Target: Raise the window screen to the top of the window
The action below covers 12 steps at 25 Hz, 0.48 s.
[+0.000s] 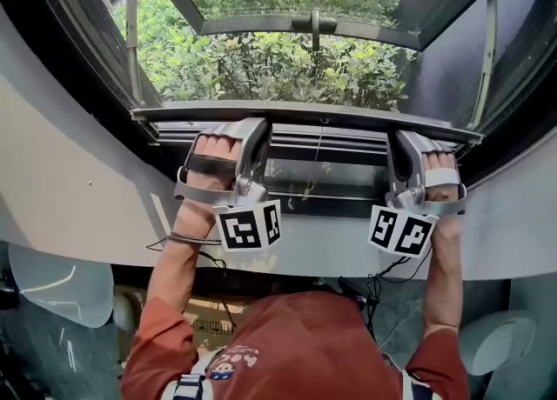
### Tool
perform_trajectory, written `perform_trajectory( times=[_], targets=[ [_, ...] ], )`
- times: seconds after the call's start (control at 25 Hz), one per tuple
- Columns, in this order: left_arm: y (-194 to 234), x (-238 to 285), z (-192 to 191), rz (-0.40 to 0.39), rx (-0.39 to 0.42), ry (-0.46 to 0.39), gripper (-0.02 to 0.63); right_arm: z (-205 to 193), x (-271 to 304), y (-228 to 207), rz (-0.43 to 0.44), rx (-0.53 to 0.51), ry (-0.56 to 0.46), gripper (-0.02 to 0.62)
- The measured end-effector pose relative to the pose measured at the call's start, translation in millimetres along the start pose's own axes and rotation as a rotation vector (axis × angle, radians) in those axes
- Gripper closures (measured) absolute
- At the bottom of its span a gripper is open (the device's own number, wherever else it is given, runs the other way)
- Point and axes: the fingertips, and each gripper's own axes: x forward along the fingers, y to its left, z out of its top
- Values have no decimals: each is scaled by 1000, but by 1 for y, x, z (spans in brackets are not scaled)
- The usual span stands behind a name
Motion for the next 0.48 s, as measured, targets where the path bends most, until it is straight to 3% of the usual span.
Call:
perform_trajectory(
  times=[0.48],
  targets=[
    [25,2,1,22,159,69,563,4,2,-26,-62,-141,73,552]
  ],
)
